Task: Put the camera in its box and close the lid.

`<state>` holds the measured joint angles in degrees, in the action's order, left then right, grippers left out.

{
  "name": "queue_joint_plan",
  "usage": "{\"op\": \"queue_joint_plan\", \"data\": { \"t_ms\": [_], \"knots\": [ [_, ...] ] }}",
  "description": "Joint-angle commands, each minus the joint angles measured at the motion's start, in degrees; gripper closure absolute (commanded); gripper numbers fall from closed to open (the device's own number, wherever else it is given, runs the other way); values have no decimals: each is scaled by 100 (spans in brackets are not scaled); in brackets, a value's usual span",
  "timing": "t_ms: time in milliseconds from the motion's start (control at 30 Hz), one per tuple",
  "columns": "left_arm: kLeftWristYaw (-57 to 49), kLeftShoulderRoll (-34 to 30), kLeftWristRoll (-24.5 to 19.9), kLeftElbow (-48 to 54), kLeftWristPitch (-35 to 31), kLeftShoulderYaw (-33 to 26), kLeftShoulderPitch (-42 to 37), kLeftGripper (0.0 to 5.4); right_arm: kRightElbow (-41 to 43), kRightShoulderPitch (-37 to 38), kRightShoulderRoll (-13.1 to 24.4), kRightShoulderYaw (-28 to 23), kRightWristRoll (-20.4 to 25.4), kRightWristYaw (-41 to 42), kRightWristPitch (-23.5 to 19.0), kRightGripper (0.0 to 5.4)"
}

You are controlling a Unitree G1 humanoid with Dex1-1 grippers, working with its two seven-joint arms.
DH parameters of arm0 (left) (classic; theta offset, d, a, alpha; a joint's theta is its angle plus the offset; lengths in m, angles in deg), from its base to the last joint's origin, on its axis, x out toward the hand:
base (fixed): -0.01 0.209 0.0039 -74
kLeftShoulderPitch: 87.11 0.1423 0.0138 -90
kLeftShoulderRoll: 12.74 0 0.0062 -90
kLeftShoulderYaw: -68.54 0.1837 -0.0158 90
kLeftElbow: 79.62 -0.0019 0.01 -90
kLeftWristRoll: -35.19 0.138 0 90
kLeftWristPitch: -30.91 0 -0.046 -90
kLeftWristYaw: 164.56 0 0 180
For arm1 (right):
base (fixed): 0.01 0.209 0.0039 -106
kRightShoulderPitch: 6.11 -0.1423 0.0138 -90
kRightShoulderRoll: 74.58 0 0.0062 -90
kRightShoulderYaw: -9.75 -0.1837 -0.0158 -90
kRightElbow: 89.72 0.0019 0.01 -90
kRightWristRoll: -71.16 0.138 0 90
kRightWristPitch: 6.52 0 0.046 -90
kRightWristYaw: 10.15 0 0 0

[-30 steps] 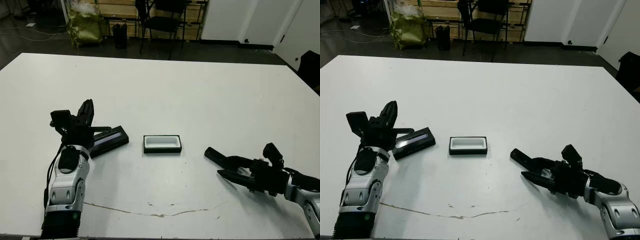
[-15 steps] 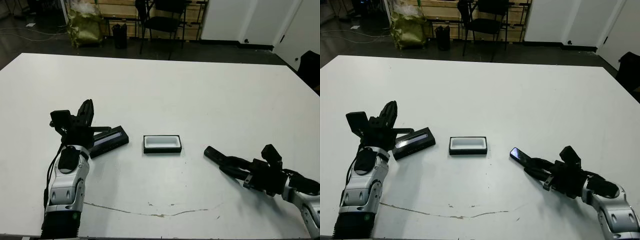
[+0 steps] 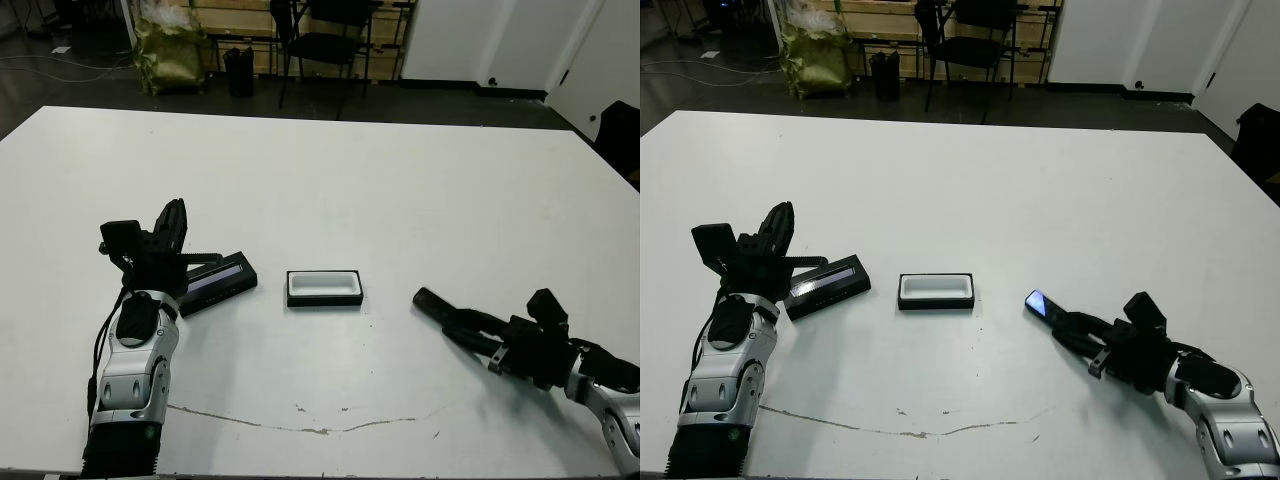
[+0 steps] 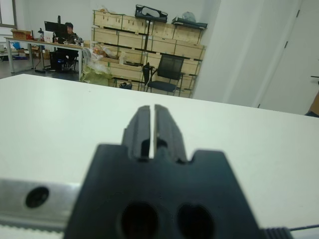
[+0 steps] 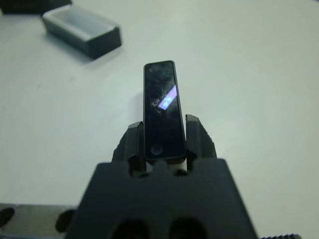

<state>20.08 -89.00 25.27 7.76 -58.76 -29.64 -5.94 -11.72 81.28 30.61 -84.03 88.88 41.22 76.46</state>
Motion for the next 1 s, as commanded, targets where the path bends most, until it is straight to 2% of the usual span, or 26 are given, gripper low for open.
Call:
{"op": "queue_joint_plan", "data": {
  "t_ms": [33, 67, 167, 233, 300, 367, 467, 567, 633, 800, 1000],
  "knots": [
    [-26, -29, 43, -46, -64, 12, 71, 540, -242, -638, 84, -105, 177, 183, -203, 473],
    [-33, -33, 73, -60, -26, 21, 72, 540, -351, -862, 70, -143, 277, 293, -226, 473],
    [-42, -34, 82, -56, -41, 27, 71, 540, -692, -1479, 15, -152, 203, 329, 45, 473],
    [-21, -28, 31, -56, -70, 16, 66, 540, -1357, -1917, -9, -61, 5, 515, 533, 473],
    [-30, -8, -8, -33, -107, 8, 61, 540, -2131, -2379, -80, 67, -260, 691, 1294, 473],
    [-84, 7, 7, 44, -185, 22, 64, 540, -2478, -2758, -183, 216, -374, 879, 1565, 473],
    [-69, -21, 32, 46, -150, 37, 62, 540, -2596, -3180, -276, 543, -638, 1064, 1598, 473],
    [-38, -33, -2, -16, -109, 18, 39, 540, -2497, -3555, -398, 932, -933, 1152, 1199, 473],
    [-46, -25, -16, -5, -142, 15, 35, 540, -2656, -3773, -565, 1071, -952, 1355, 1147, 473],
    [-47, -18, -15, 34, -176, 29, 39, 540, -3467, -4289, -996, 1405, -1187, 1805, 1551, 473],
    [-70, -18, -2, 59, -186, 22, 66, 540, -3975, -4558, -1243, 1695, -1515, 2124, 1912, 473]
  ]
}}
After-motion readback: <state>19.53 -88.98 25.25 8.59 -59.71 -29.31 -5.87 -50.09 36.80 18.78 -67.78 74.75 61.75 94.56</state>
